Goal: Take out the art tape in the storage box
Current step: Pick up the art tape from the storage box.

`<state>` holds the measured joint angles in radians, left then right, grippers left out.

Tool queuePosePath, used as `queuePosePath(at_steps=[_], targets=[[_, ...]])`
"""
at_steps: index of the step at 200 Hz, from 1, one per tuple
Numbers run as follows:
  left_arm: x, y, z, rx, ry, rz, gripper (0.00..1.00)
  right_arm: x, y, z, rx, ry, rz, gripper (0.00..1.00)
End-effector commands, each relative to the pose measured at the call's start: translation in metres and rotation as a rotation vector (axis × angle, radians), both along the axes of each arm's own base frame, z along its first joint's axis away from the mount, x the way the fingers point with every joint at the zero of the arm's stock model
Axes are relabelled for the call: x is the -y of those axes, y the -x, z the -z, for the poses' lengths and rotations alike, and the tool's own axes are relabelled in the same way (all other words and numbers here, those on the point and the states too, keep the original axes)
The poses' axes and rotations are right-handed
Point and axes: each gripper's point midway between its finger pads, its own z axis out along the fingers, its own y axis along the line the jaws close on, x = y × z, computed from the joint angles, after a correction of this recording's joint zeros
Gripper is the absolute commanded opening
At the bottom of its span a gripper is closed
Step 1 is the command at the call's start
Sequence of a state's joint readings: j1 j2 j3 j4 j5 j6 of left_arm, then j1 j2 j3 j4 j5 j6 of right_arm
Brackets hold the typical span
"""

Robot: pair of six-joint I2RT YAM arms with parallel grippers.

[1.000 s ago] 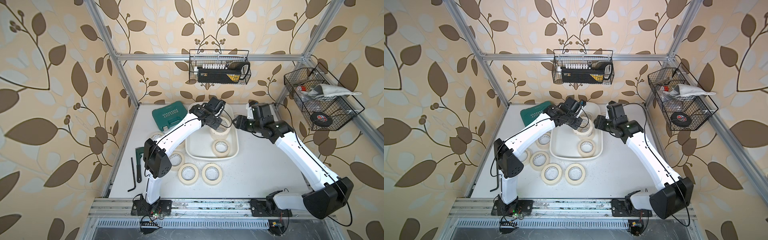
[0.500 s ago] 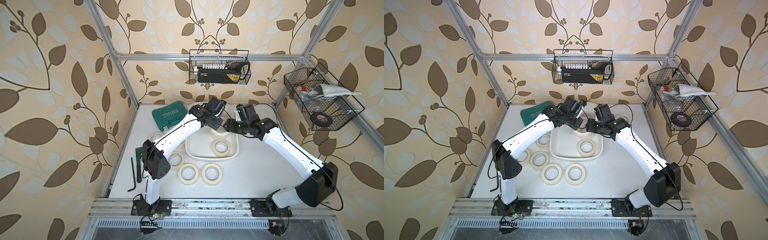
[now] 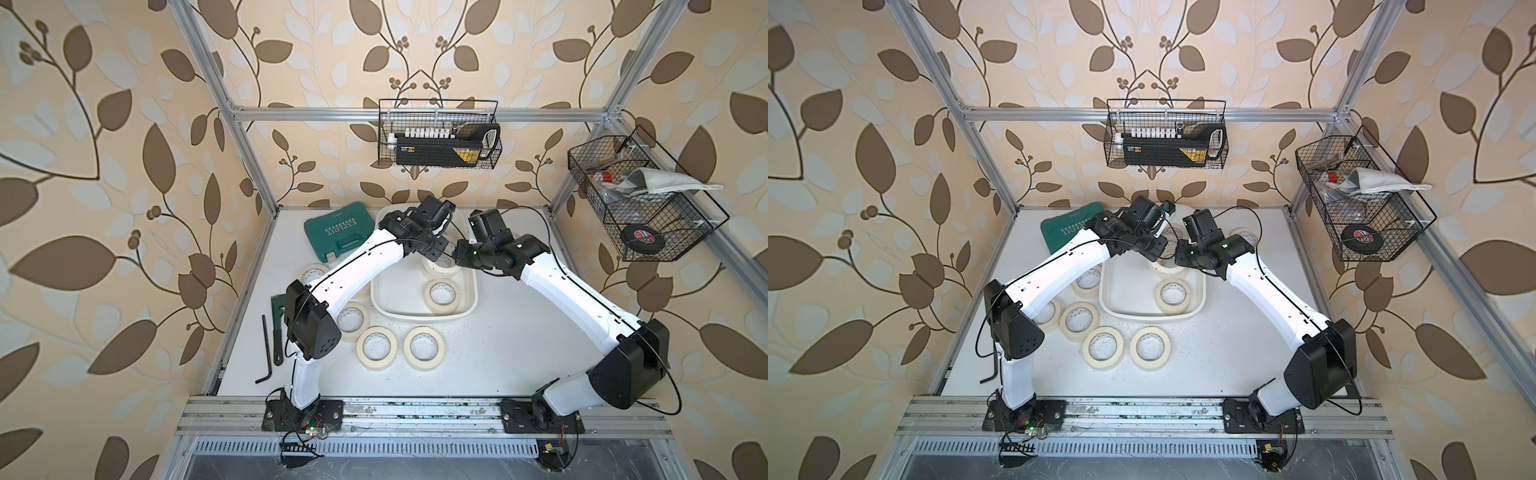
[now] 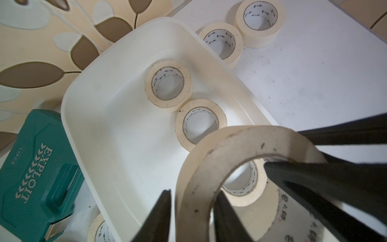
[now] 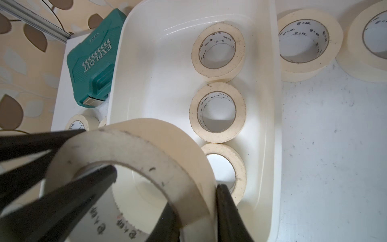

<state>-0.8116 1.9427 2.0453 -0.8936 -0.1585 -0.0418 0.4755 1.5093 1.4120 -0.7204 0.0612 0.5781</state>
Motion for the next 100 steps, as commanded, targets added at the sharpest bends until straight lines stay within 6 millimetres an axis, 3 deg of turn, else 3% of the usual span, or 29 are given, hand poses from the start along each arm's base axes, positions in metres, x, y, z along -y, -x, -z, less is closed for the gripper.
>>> queuePosePath(at_steps=[1, 6, 12, 59, 100], targets=[[-0.003, 0.006, -0.046, 0.051, 0.117, -0.012, 0.64, 0.005, -0.008, -0.019, 0.053, 0.028, 0.000, 0.00], [-0.004, 0.006, -0.049, 0.057, 0.123, -0.016, 0.68, 0.006, -0.008, -0.018, 0.052, 0.037, 0.001, 0.00], [-0.006, 0.007, -0.038, 0.041, 0.103, -0.021, 0.73, 0.009, -0.008, -0.019, 0.051, 0.044, 0.005, 0.00], [-0.020, 0.000, -0.056, 0.086, 0.154, -0.105, 0.91, 0.042, -0.015, -0.017, 0.032, 0.074, 0.052, 0.00], [-0.040, -0.015, -0.061, 0.090, 0.186, -0.206, 0.99, 0.101, -0.019, -0.021, 0.010, 0.118, 0.164, 0.00]])
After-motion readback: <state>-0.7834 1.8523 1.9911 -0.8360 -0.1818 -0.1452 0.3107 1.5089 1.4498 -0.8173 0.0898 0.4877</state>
